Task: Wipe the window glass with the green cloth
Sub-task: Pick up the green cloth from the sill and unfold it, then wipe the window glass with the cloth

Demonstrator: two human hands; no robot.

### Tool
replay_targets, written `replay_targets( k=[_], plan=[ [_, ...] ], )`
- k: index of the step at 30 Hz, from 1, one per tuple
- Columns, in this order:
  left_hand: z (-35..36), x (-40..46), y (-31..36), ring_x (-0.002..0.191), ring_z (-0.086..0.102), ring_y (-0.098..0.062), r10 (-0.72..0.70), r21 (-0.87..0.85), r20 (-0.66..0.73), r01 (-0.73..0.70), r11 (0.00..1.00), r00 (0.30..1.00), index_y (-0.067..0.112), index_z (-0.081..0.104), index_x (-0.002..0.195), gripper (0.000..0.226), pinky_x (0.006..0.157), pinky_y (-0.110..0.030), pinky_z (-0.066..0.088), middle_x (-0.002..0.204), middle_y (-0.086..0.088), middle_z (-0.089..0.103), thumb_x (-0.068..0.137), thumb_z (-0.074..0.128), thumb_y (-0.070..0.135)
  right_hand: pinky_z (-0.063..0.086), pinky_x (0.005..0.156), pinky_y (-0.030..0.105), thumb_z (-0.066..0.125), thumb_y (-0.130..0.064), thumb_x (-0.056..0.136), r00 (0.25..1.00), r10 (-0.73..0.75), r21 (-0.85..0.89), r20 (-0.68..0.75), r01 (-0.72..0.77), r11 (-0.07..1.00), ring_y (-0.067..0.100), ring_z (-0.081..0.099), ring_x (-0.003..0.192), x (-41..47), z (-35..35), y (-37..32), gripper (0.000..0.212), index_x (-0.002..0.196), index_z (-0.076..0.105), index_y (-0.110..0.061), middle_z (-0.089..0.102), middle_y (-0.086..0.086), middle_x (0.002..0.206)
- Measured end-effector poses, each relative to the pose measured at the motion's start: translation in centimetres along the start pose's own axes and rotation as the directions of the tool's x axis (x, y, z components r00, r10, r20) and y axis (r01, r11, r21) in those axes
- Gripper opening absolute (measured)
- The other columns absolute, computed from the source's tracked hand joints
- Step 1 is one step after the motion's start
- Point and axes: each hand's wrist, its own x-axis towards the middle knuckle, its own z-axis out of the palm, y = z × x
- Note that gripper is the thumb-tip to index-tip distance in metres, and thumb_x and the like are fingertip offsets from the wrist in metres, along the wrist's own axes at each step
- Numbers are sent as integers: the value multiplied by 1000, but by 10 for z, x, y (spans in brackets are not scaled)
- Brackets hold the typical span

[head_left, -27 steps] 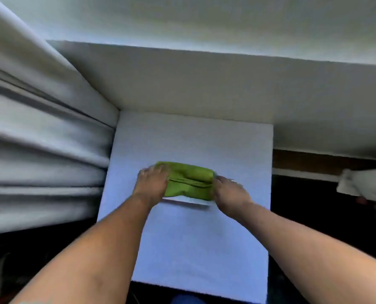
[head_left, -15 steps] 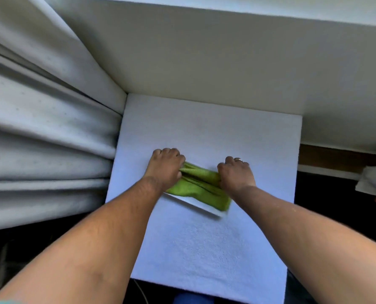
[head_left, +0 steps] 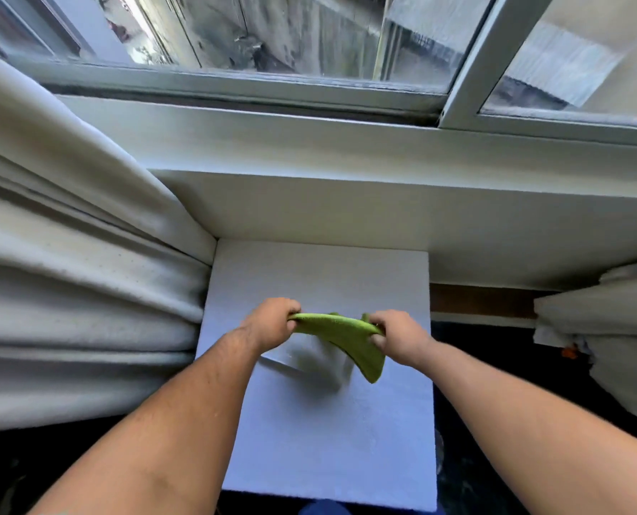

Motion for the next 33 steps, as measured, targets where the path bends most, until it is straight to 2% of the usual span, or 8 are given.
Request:
replay_targets(
  k=[3,6,9,13,16,21,30,33],
  plan=[
    [-40,-26,44,80,60,-16,69,-109,-37,-73,991,997,13,75,91,18,68,-26,41,88,-2,73,85,60,5,49,82,35,60,-23,91,996,-43,0,-76,44,999,25,60,100,-55,-49,-8,7,88,66,-22,63,1,94],
    [-88,-47,103,64,60,2,194,-207,-55,-201,957,979,9,77,86,15,65,-21,49,77,2,71,83,64,2,42,103,33,63,-27,88,977,-73,-40,-199,66,997,25,44,137,-116,-108,-2,6,86,68,-29,55,9,135],
    [-135,-58,179,53,52,6,306,-209,-42,-308,928,951,11,77,84,13,58,-15,45,67,6,64,86,67,2,35,106,25,68,-30,84,928,-115,-25,-355,113,993,19,37,144,-172,-173,21,8,78,64,-26,40,6,156],
    [-187,-64,289,49,53,2,366,-298,-97,-378,877,926,25,75,68,34,50,-13,50,55,12,62,89,66,-1,38,98,23,77,-21,83,836,-188,122,-516,289,950,12,58,124,-225,-254,69,32,59,58,-30,68,1,127],
    [-218,-74,367,57,58,-3,384,-361,-171,-421,832,907,24,78,71,30,54,-16,53,59,10,65,91,67,4,41,64,31,78,-23,84,803,-206,121,-560,326,938,7,53,62,-252,-309,110,37,59,51,-23,60,-5,65],
    [-260,-103,487,64,64,-6,370,-370,-415,-525,766,831,16,73,90,8,57,-22,56,73,3,66,94,68,20,37,57,17,81,-35,79,696,-201,59,-690,330,942,3,48,61,-307,-409,166,30,92,55,-31,54,-11,68],
    [-358,-175,667,74,68,-24,368,-51,-847,-748,661,383,8,67,94,11,63,-38,62,86,-9,70,99,61,16,54,72,35,78,-35,82,189,-266,-222,-945,224,949,24,67,79,-457,-624,149,17,82,69,-21,70,3,80],
    [-398,-198,712,58,67,-21,354,67,-901,-727,684,250,9,66,84,13,50,-33,61,74,-7,67,96,65,15,50,75,37,73,-28,84,-238,-257,-241,-937,-92,966,35,66,85,-491,-686,118,11,88,75,-18,68,14,92]
  ],
)
